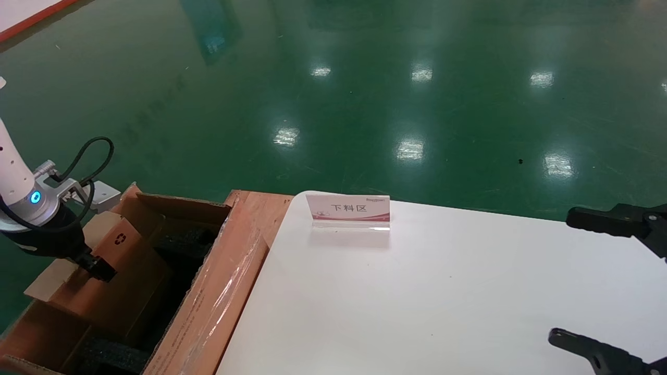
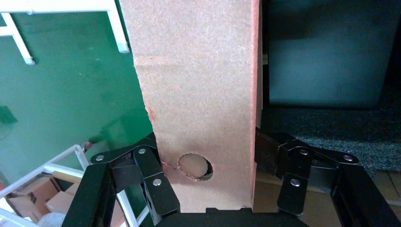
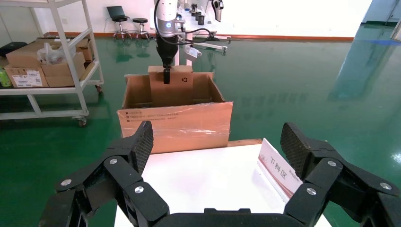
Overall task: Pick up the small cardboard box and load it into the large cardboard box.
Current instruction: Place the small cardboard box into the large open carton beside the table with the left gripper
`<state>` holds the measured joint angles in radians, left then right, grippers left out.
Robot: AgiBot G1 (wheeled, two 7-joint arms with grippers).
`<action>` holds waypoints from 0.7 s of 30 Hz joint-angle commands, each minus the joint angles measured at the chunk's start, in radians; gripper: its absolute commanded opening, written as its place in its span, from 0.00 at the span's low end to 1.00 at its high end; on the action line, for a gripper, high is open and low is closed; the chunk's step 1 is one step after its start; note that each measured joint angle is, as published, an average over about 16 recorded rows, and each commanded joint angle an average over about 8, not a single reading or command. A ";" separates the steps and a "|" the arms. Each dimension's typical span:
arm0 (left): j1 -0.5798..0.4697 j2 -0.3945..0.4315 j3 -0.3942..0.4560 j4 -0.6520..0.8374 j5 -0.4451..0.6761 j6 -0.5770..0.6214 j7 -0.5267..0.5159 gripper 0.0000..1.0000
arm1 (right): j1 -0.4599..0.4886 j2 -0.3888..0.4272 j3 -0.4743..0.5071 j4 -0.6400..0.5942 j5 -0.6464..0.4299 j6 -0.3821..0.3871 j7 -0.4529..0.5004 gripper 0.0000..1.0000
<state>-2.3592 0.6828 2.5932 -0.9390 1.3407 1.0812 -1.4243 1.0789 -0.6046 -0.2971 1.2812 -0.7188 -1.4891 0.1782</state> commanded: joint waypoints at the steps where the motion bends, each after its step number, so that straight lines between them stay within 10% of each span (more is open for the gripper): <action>1: 0.010 0.000 -0.001 0.010 -0.005 -0.002 0.004 0.05 | 0.000 0.000 0.000 0.000 0.000 0.000 0.000 1.00; 9: 0.028 0.006 -0.003 0.036 -0.016 0.002 0.010 1.00 | 0.000 0.000 0.000 0.000 0.000 0.000 0.000 1.00; 21: 0.027 0.006 -0.004 0.035 -0.016 0.004 0.010 1.00 | 0.000 0.000 0.000 0.000 0.001 0.001 0.000 1.00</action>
<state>-2.3321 0.6890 2.5895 -0.9038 1.3244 1.0848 -1.4145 1.0787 -0.6042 -0.2973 1.2808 -0.7183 -1.4886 0.1779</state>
